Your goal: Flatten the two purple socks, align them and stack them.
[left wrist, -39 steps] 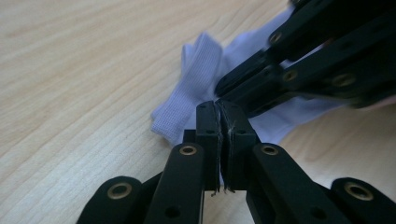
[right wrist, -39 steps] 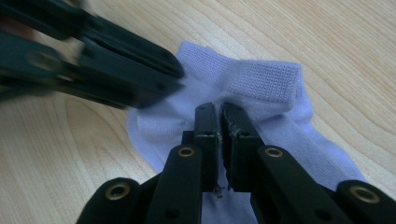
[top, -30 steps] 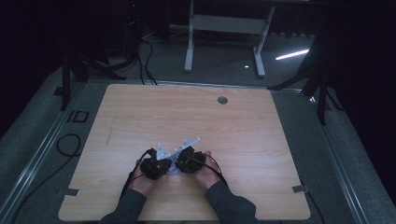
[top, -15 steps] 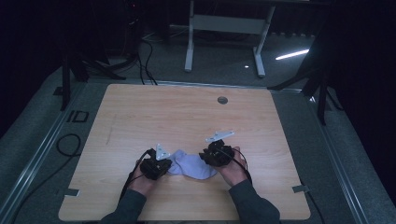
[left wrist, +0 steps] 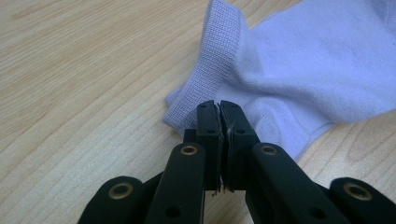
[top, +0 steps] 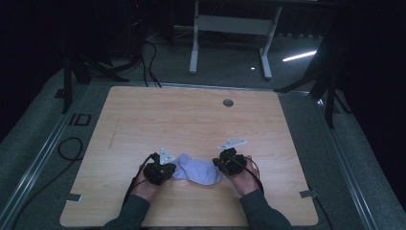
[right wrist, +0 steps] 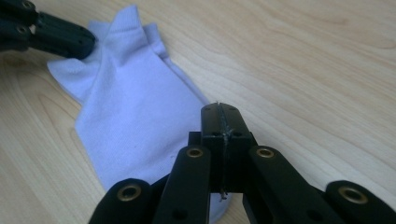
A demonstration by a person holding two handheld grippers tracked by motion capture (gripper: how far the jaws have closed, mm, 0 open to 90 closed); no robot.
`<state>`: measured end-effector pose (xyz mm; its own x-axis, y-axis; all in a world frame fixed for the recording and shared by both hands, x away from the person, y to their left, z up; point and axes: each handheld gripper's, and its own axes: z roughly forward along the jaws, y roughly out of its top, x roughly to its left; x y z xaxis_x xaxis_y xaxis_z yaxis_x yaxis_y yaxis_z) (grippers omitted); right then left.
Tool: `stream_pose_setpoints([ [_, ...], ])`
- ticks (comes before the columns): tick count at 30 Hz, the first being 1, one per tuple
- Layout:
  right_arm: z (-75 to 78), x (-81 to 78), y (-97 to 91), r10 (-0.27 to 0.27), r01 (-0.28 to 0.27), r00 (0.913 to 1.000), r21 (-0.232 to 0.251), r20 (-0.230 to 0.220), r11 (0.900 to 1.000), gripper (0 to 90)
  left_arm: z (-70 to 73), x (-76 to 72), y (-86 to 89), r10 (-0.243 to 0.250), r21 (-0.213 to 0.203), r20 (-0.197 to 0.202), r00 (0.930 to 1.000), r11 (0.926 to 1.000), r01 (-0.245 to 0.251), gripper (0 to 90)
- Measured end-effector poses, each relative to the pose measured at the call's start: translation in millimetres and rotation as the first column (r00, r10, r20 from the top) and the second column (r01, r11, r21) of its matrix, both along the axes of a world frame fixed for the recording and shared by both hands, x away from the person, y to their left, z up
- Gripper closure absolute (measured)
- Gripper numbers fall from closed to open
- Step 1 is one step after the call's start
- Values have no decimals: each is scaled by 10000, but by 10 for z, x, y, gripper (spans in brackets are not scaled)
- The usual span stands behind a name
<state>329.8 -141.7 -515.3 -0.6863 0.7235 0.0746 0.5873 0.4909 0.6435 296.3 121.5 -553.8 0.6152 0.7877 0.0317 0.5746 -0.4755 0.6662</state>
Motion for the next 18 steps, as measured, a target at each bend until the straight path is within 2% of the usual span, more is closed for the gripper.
stream_pose_setpoints([
  [1, 0, 0, 0, 0, 0, 10000, 0, 0, 10000, 897, 0, 0, 0, 0, 0, 0, 10000, 10000, 0, 869],
  [3, 23, -24, -41, -50, 50, 10000, 233, -1, 9997, 742, 0, 1, 0, 11, -10, -5, 10000, 10000, -11, 869],
  [5, 1, -50, -35, -12, 13, 10000, 280, -42, 9996, 650, 0, -1, -2, 26, 1, 0, 10000, 10000, -26, 869],
  [7, -20, -62, -23, 3, -1, 10000, 253, -90, 9997, 641, 0, -2, -4, 41, 1, 7, 10000, 10000, -41, 869],
  [8, -79, -74, 6, 126, -122, 9994, 108, -311, 9999, 634, -1, -3, -6, 54, -11, 17, 10000, 10000, -54, 869],
  [10, -149, -76, 41, 83, -98, 9989, -314, -453, 9995, 646, -1, -3, -4, 39, 3, 16, 10000, 10000, -39, 869],
  [12, -194, -72, 50, 123, -149, 9983, -454, -569, 9989, 773, -1, -4, -3, 33, 2, 17, 10000, 10000, -33, 870],
  [14, -177, -75, 35, 45, -68, 9988, -452, -496, 9990, 849, -2, -4, -1, 24, -7, 17, 10000, 10000, -23, 869],
  [18, -49, -73, -34, -162, 156, 9997, -379, -165, 9992, 856, -2, -8, -1, 31, -11, 2, 10000, 10000, -31, 870],
])
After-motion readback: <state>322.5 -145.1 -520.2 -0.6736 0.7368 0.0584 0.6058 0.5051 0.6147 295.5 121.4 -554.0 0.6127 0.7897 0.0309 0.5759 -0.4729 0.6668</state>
